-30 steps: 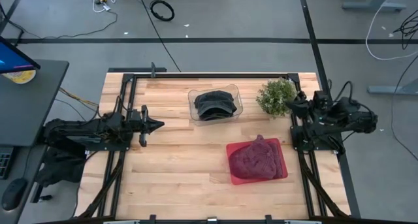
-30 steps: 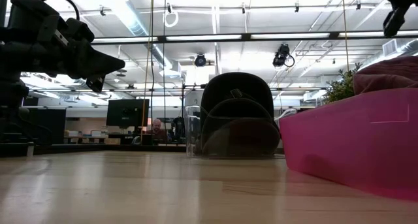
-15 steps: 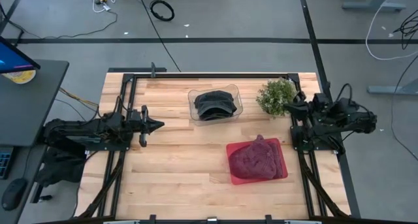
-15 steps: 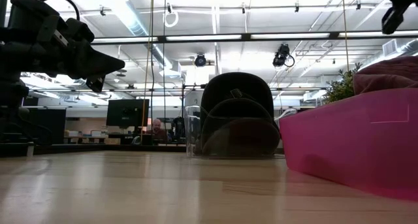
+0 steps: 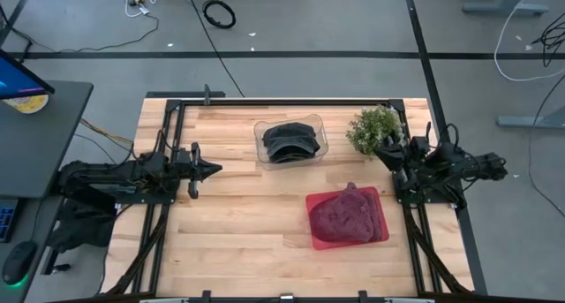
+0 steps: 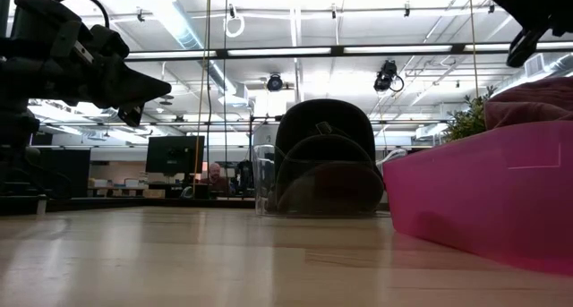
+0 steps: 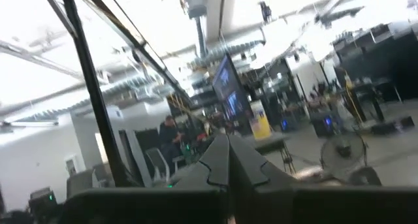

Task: Pick & Place hat
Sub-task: Return to Home Position

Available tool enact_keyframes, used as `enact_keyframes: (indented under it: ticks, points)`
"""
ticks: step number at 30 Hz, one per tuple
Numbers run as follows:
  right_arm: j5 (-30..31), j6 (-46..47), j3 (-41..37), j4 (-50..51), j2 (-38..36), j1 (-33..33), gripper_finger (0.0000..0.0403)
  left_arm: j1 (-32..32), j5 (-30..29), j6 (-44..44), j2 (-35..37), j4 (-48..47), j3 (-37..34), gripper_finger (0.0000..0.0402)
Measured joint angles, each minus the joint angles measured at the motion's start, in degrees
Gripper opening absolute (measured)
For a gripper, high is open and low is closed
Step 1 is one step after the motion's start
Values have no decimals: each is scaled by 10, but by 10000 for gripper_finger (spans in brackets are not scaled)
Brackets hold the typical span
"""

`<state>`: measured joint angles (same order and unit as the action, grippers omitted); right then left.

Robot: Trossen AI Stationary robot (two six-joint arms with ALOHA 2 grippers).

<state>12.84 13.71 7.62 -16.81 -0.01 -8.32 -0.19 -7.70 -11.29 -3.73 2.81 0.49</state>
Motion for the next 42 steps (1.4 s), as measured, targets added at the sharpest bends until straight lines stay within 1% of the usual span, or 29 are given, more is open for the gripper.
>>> enact_keyframes:
  ticks: [3, 8, 11, 14, 18, 22, 25, 31, 34, 39, 42]
  points:
    - [-4, -9, -26, -51, 0, 0, 0, 0, 0, 0, 0, 0, 0, 3]
    - [-4, 2, -63, -84, 0, 10, 0, 0, 0, 0, 0, 0, 0, 3]
    - [-4, 3, -68, -74, 0, 19, 0, 0, 0, 0, 0, 0, 0, 3]
    - [-4, -27, -67, -73, 0, 31, 0, 0, 0, 0, 0, 0, 0, 3]
    - [-5, -84, -67, -38, 0, 48, 0, 0, 0, 0, 0, 0, 0, 3]
    - [-39, -116, -67, 22, 0, 52, 0, 0, 0, 0, 0, 0, 0, 3]
    - [-59, -107, -67, 66, 0, 52, 0, 0, 0, 0, 0, 0, 0, 3]
    - [-80, -84, -67, 151, 0, 52, 0, 0, 0, 0, 0, 0, 0, 3]
    - [-99, -84, -67, 157, 0, 52, 0, 0, 0, 0, 0, 0, 0, 3]
    - [-95, -81, -67, 156, 0, 52, 0, 0, 0, 0, 0, 0, 0, 3]
    - [-93, -58, -67, 155, 0, 52, 4, 0, 0, 0, 0, 0, 0, 3]
